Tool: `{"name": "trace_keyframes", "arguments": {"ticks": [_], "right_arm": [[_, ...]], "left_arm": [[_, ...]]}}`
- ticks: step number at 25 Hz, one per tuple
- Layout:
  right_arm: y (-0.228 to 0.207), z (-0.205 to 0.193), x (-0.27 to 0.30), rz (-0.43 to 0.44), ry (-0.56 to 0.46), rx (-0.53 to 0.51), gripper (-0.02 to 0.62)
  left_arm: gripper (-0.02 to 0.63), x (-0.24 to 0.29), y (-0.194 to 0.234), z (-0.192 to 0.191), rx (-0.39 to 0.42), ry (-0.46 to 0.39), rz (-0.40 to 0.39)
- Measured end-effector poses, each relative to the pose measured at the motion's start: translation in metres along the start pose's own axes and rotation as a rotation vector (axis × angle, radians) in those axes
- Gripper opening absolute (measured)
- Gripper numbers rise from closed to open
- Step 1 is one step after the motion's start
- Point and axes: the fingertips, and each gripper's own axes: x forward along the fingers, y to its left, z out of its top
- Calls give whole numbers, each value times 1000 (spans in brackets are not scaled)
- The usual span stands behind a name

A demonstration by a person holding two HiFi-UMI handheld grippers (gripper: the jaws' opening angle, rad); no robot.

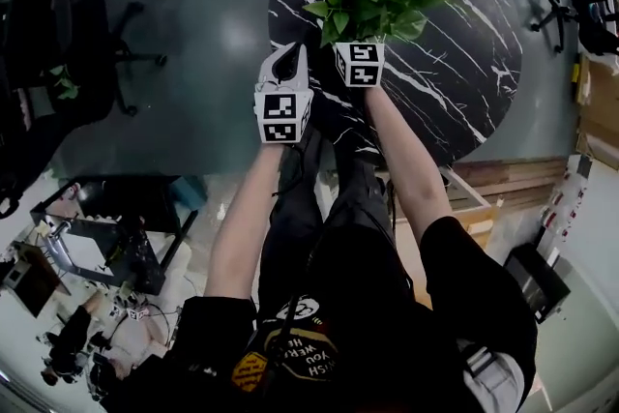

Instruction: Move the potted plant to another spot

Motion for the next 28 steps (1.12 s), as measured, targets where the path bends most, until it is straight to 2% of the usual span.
{"name": "trace_keyframes", "arguments": {"ticks": [5, 9, 14, 20, 22, 24, 26, 28], "right_arm": [[62, 10, 25, 102, -3, -58, 499], [89, 16, 36, 143, -15, -82, 499], [94, 17, 37, 159, -29, -96, 499], [82, -10, 12, 163, 59, -113, 491], [81, -24, -11, 168, 106, -105, 431], [84, -26, -42, 184, 121, -82, 339], [88, -14, -80, 210, 107, -70, 240], [94, 4, -125, 242, 83, -59, 167]], "left_arm": [[5, -26, 37, -5, -50, -16, 83], [3, -36, 56, -5, -75, -28, 123], [5, -41, 66, -3, -88, -32, 144], [5, -42, 53, -6, -100, -25, 136], [4, -49, 45, -8, -111, -19, 132], [5, -61, 35, -7, -113, -18, 134], [4, -77, 18, -1, -86, -22, 133], [3, -99, -5, 8, -47, -22, 127]]}}
